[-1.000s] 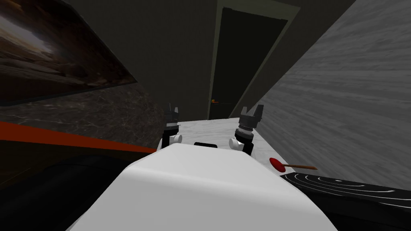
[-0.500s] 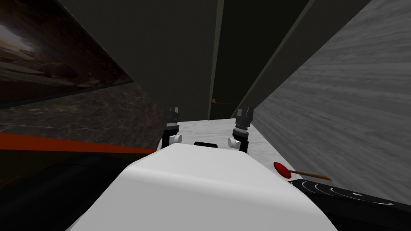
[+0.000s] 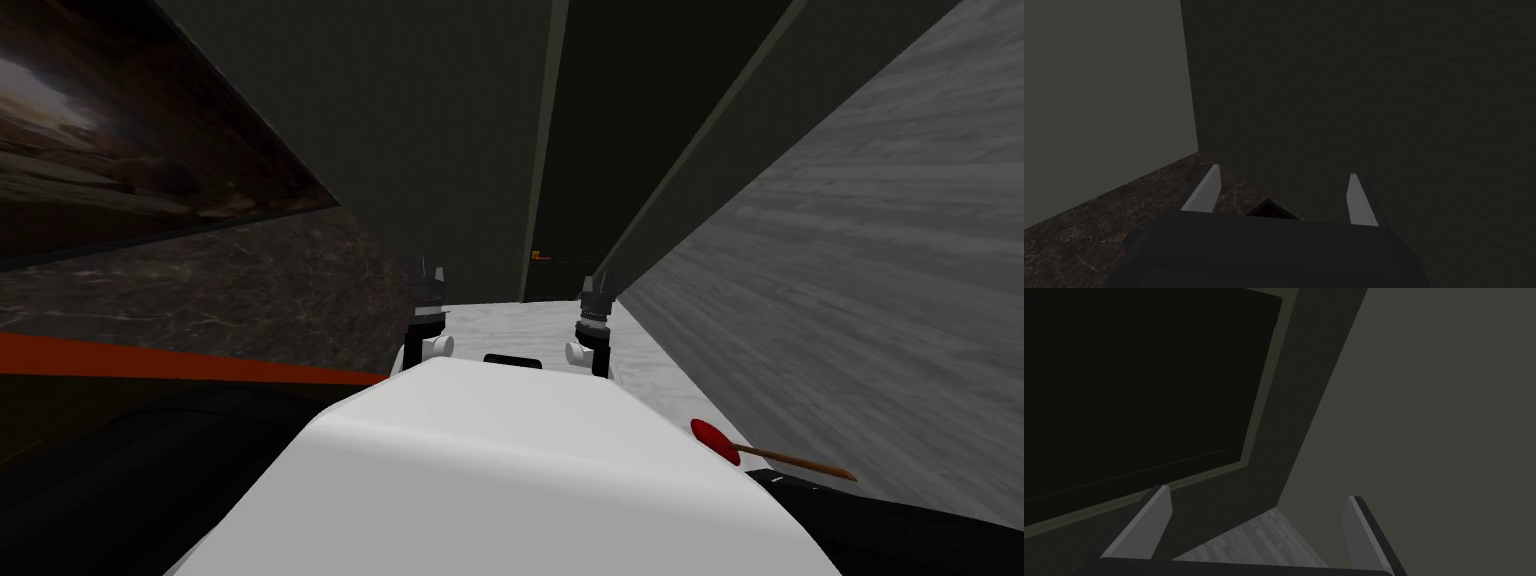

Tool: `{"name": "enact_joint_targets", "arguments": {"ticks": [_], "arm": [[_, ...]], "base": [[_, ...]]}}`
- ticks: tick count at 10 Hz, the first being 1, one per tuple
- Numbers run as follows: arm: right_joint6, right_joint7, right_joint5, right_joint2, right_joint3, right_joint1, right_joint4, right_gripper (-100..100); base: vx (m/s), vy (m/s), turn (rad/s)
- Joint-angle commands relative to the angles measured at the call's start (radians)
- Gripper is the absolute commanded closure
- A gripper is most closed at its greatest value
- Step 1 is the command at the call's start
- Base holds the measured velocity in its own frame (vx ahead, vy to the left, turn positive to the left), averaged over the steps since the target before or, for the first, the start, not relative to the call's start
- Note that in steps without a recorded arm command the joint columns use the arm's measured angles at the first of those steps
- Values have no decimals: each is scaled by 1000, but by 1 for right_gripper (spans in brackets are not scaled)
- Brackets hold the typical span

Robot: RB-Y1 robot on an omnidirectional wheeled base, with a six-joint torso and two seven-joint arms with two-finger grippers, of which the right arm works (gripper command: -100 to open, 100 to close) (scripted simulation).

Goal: Pull the door open

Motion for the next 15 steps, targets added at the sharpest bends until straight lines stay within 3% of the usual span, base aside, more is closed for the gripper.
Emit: {"name": "enact_joint_targets", "arguments": {"ticks": [1, 6, 7, 9, 12, 13, 14, 15], "arm": [[-11, -6, -2, -8, -5, -22, 50, -100], [-31, -21, -9, -27, -19, -76, 199, -100], [-31, -21, -9, -27, -19, -76, 206, -100], [-42, -29, -12, -37, -26, -105, 269, -100], [-47, -33, -14, -42, -29, -119, 322, -100], [-53, -37, -15, -46, -33, -135, 361, -100], [-53, -37, -15, -46, -33, -135, 363, -100], [-59, -41, -17, -51, -37, -150, 401, -100]], "base": [[94, -11, 66], [77, -8, 50], [60, -5, 27], [71, -6, 58], [49, -7, 32], [50, -2, 47], [44, -6, 29], [45, -9, 52]]}}
